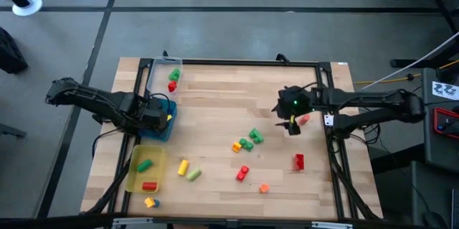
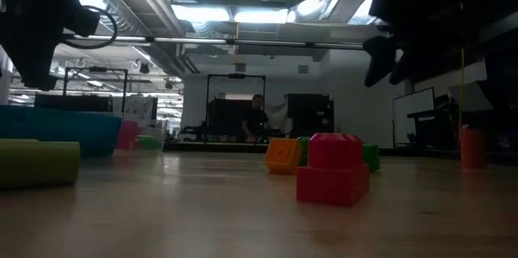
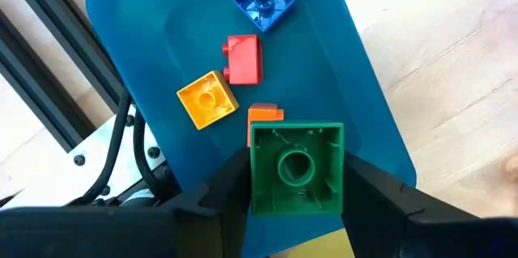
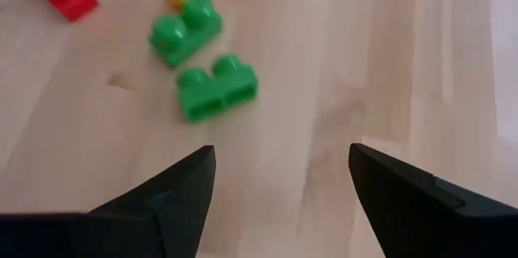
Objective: Sort blocks by size
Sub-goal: Put the green 4 stud game piece into the blue bin
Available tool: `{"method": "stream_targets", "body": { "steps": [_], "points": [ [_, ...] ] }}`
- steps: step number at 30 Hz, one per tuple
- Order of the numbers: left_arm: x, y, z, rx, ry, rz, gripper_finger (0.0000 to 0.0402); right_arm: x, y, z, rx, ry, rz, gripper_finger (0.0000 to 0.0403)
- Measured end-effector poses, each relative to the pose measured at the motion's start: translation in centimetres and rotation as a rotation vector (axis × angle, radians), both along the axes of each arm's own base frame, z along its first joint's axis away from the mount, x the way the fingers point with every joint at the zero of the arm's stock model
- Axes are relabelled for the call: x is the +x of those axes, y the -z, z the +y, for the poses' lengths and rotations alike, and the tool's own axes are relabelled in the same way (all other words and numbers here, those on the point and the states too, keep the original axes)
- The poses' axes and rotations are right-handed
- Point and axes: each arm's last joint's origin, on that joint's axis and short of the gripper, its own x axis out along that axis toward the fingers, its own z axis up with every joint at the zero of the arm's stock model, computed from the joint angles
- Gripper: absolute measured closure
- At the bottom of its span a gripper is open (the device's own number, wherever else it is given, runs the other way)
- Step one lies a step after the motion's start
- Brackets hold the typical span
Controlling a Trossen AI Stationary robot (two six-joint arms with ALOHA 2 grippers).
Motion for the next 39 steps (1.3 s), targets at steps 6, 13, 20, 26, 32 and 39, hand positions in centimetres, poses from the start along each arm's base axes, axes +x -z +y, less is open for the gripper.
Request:
{"method": "stream_targets", "body": {
  "steps": [6, 13, 20, 26, 32, 39],
  "points": [
    [0.0, 0.0, 0.0, 0.004, -0.004, -0.001, 0.0247, 0.8, 0.0, 2.5, -0.026, -0.069, -0.098, 0.0118],
    [0.1, 0.0, 0.1, 0.043, 0.011, -0.013, 0.0247, 0.6, 1.0, 5.1, -0.053, -0.13, -0.12, 0.0118],
    [0.3, 1.9, 0.3, 0.094, -0.047, -0.03, 0.0247, 0.0, 1.8, 7.0, -0.055, -0.059, -0.104, 0.0118],
    [0.7, 3.1, 0.5, 0.097, -0.082, -0.013, 0.0246, -0.6, 3.1, 8.3, -0.06, -0.017, -0.116, 0.0118],
    [0.8, 3.1, 0.7, 0.105, -0.013, 0.001, 0.0246, -0.2, 4.4, 9.0, -0.093, -0.007, -0.078, 0.0118],
    [0.9, 3.1, 1.1, 0.095, -0.085, -0.011, 0.0227, 0.8, 6.2, 9.3, -0.117, -0.008, -0.009, 0.0118]
  ]
}}
